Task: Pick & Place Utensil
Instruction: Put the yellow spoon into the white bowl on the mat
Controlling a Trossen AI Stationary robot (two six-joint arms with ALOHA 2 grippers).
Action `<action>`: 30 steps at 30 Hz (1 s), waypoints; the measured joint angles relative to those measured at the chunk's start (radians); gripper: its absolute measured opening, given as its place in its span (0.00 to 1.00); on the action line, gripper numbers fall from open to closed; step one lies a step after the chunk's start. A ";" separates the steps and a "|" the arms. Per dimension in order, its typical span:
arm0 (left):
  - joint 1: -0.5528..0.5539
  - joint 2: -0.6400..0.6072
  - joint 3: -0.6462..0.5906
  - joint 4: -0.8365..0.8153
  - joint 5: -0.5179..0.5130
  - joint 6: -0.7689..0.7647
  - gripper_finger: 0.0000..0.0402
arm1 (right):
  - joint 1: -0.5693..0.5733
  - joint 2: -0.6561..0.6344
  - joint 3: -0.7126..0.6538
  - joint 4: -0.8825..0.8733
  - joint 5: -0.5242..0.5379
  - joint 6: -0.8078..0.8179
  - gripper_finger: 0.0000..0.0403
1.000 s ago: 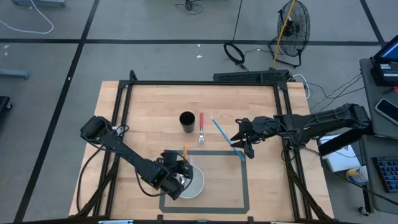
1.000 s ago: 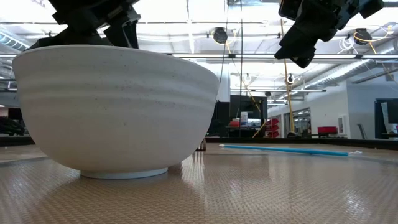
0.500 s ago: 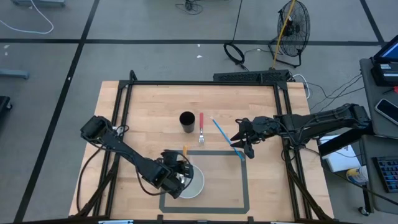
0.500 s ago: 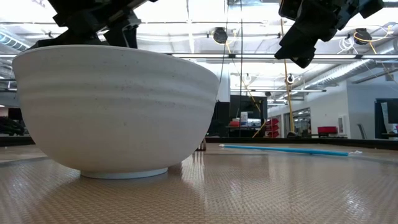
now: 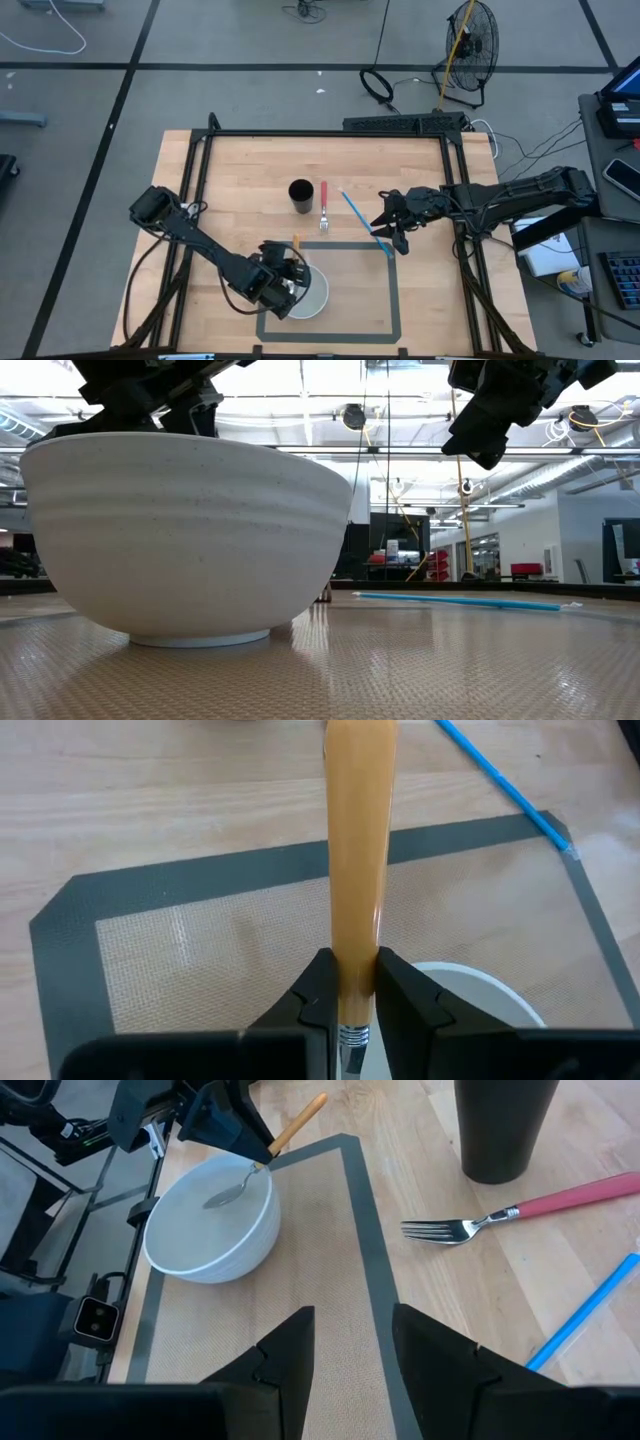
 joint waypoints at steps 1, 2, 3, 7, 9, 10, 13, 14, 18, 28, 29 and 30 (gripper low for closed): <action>0.000 0.000 0.000 0.000 0.000 0.005 0.12 | 0.000 0.000 0.000 0.000 0.000 0.004 0.33; 0.000 0.000 0.000 0.000 -0.002 0.011 0.12 | 0.000 0.000 0.000 0.000 0.000 0.006 0.33; 0.000 0.000 0.000 0.000 -0.006 0.015 0.11 | 0.000 0.000 0.000 0.000 0.000 0.008 0.33; -0.007 0.000 0.000 0.000 -0.053 0.028 0.11 | 0.000 0.000 0.000 0.000 0.000 0.011 0.33; -0.010 0.000 0.000 0.001 -0.084 0.029 0.11 | 0.000 0.000 0.000 0.000 0.000 0.011 0.33; -0.011 0.000 0.000 0.001 -0.093 0.032 0.11 | 0.000 0.000 0.000 0.000 0.000 0.011 0.33; -0.013 0.001 0.000 0.002 -0.097 0.050 0.11 | 0.000 0.000 0.000 0.000 0.000 0.011 0.33; -0.013 0.013 0.000 0.012 -0.101 0.054 0.11 | 0.000 0.000 0.000 0.000 0.000 0.011 0.33; -0.023 0.066 -0.002 0.087 -0.114 0.051 0.11 | 0.000 0.000 0.000 -0.001 0.000 0.011 0.33; -0.023 0.105 -0.001 0.158 -0.179 0.067 0.11 | 0.000 0.000 -0.012 -0.017 0.000 0.018 0.33; -0.022 0.104 -0.001 0.158 -0.184 0.068 0.11 | 0.000 0.000 -0.014 -0.015 0.000 0.020 0.33; -0.022 0.103 -0.001 0.158 -0.185 0.068 0.11 | 0.000 0.000 -0.017 -0.014 0.000 0.024 0.33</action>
